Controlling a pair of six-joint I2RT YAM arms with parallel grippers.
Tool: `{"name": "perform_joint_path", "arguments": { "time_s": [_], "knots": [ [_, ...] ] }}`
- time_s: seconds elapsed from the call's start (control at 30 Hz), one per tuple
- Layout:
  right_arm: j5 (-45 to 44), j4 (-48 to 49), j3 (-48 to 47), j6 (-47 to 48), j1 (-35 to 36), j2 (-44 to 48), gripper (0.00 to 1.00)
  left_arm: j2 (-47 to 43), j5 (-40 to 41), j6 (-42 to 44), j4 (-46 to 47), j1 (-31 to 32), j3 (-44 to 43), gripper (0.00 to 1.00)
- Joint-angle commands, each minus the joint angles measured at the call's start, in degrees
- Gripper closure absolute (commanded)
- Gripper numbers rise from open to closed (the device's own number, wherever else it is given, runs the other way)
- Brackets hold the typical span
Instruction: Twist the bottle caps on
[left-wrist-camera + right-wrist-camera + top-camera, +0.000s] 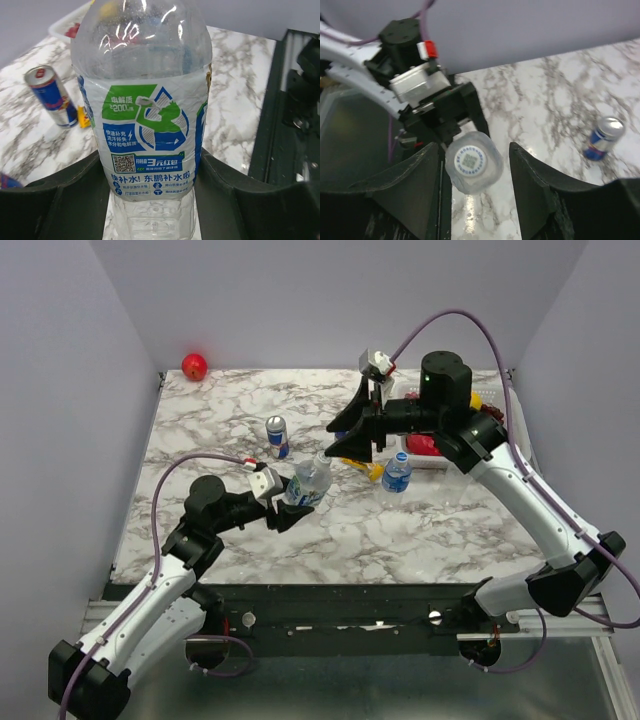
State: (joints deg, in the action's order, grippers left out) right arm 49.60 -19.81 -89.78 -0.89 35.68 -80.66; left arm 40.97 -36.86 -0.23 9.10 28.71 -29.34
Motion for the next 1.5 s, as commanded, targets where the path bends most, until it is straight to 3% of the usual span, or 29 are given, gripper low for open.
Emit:
{"name": "perform_joint_path", "arguments": {
  "time_s": [0.0, 0.17, 0.33, 0.5, 0.97, 1.07, 1.27, 1.43, 1.47],
  "knots": [
    [18.2, 1.1, 0.4, 5.0, 0.4, -1.3, 0.34, -0.3, -13.2, 3.1, -2.3, -0.5, -1.0, 1.00],
    [19.3, 0.9, -0.4, 7.0, 0.4, -2.9, 0.32, 0.2, -13.2, 3.2, -1.4, -0.6, -1.5, 1.00],
    [22.1, -8.1, -2.6, 13.4, 0.7, -4.3, 0.31, 0.6, -12.9, 2.4, 0.6, -0.6, -1.3, 1.00],
    [22.1, -11.1, -0.8, 16.9, 0.7, -2.9, 0.34, 1.1, -11.9, 0.9, 1.5, -0.8, -1.2, 1.00],
    [16.9, -8.8, 1.8, 15.7, 0.7, -2.3, 0.73, 2.7, -10.7, -1.4, 5.0, -0.8, -1.2, 1.00],
    [12.7, -4.3, 4.3, 10.1, 0.8, -1.3, 0.83, 2.5, -7.5, -1.0, 6.2, -0.3, -0.6, 1.00],
    [2.6, -1.3, 6.0, 6.4, 3.2, 0.9, 0.89, 1.5, 14.5, 2.2, 5.8, 6.2, -0.2, 1.00],
    [1.1, -1.3, 5.8, 6.4, 3.8, 0.5, 0.90, 1.1, 15.9, 1.7, 5.4, 6.7, -0.4, 1.00],
    [1.1, -1.5, 5.8, 7.2, 3.8, 0.4, 0.90, 0.7, 14.7, 2.2, 5.2, 6.7, -0.2, 0.90]
  ]
}}
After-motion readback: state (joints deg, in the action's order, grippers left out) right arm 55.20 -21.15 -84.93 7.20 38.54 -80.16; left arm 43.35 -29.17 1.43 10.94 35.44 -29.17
